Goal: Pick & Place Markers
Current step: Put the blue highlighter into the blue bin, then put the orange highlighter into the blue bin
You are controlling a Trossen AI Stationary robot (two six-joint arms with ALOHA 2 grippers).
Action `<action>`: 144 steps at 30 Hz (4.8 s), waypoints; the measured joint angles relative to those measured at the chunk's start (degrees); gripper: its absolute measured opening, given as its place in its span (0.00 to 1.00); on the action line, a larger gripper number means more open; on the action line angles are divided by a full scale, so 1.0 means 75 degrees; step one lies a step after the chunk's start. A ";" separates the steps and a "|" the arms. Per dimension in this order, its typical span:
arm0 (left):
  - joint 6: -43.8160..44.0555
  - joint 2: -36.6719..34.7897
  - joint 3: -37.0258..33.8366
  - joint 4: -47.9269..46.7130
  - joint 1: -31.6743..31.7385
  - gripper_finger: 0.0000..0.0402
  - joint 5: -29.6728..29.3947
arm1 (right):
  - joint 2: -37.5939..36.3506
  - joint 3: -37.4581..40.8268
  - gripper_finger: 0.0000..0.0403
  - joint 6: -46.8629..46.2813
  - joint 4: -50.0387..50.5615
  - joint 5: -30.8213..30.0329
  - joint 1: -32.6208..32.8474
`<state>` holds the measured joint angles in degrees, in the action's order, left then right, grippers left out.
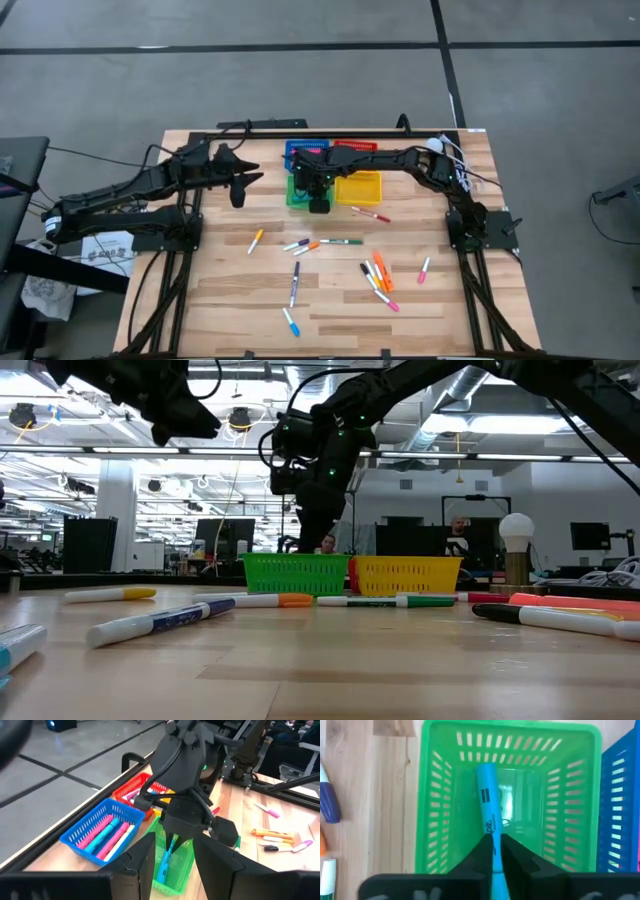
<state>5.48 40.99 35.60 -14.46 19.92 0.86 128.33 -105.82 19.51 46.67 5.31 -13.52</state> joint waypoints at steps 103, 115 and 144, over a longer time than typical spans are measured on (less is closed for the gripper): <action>0.0191 0.0000 -0.0019 0.0280 -0.0003 0.33 0.0000 | 0.0560 -0.3347 0.15 -0.0330 0.2021 -0.1731 -0.0401; 0.0341 -0.0003 -0.0019 0.0275 -0.0003 0.33 0.0002 | 0.0573 -0.2658 0.23 -0.0600 0.1327 -0.1619 -0.1138; 0.1579 0.0182 -0.0041 -0.2098 -0.0003 0.33 0.1713 | -0.0722 -0.2553 0.27 -0.1817 0.3756 0.0887 -0.0885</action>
<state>17.32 42.36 35.30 -30.19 19.90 13.71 122.92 -124.97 5.88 74.83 11.96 -20.16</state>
